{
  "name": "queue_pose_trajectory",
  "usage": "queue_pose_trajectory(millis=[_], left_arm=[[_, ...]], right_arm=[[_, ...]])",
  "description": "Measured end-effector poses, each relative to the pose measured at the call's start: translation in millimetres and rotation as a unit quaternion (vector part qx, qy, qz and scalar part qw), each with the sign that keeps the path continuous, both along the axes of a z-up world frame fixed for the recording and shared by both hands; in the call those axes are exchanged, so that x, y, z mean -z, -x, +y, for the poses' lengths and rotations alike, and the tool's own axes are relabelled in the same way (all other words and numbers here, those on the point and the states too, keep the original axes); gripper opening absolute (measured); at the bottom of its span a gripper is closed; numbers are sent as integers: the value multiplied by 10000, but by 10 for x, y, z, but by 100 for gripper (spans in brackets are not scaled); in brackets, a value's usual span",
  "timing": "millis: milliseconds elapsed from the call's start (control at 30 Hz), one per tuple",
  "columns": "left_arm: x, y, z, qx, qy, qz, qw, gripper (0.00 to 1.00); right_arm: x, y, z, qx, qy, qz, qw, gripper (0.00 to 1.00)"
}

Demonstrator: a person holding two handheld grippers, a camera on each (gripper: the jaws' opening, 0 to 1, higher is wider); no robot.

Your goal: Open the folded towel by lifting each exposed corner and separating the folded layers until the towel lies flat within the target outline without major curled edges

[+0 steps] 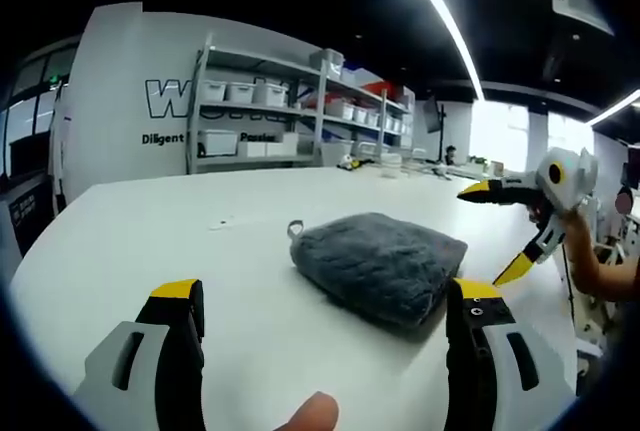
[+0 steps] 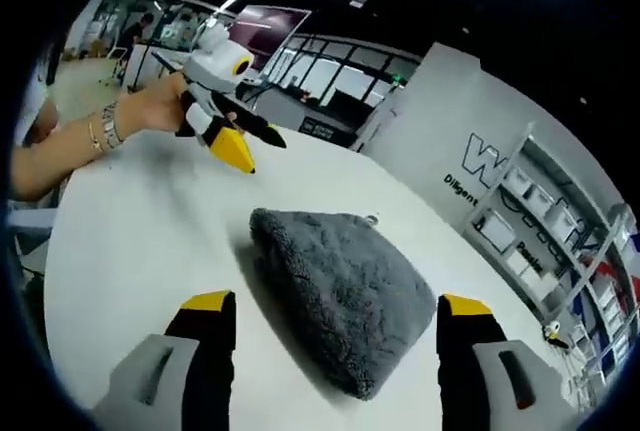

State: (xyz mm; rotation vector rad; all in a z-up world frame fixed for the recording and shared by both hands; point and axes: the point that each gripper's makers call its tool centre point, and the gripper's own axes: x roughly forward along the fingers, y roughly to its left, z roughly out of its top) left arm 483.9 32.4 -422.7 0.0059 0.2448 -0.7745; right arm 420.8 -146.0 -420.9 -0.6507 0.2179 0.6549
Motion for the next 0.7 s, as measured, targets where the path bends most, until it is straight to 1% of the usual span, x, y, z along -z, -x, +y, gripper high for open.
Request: queue_pose_trajectory(millis=[67,133,233,400,500,567,600,700], left_arm=[[14,-2,-8,18,-47,10,10000,100],[26,-10,-13,25,-92,27,10000,100],[18,-25,-12,0,-185,-39,9998,100],[-18,-9,-57,119,-60,-60,9999,100],[-47,21,-88,175,-164,-201,9995,100],[-43,48,-110,224,-196,-206,9993,100],[-43,54,-121,264,-219,-223,9992,100],[-6,70,-150,362,-343,-212,9985,100]], right_arm=[[21,-34,-62,-43,-17,48,10000,100],[27,-57,-118,-35,-83,91,9999,99],[40,-88,-223,-21,-269,199,9994,99],[61,-122,-409,38,-574,337,9978,99],[51,-173,-487,-98,-700,333,9969,99],[50,-187,-512,-201,-760,349,9963,99],[42,-197,-510,-311,-856,369,9952,99],[40,-237,-561,-415,-1097,444,9921,99]])
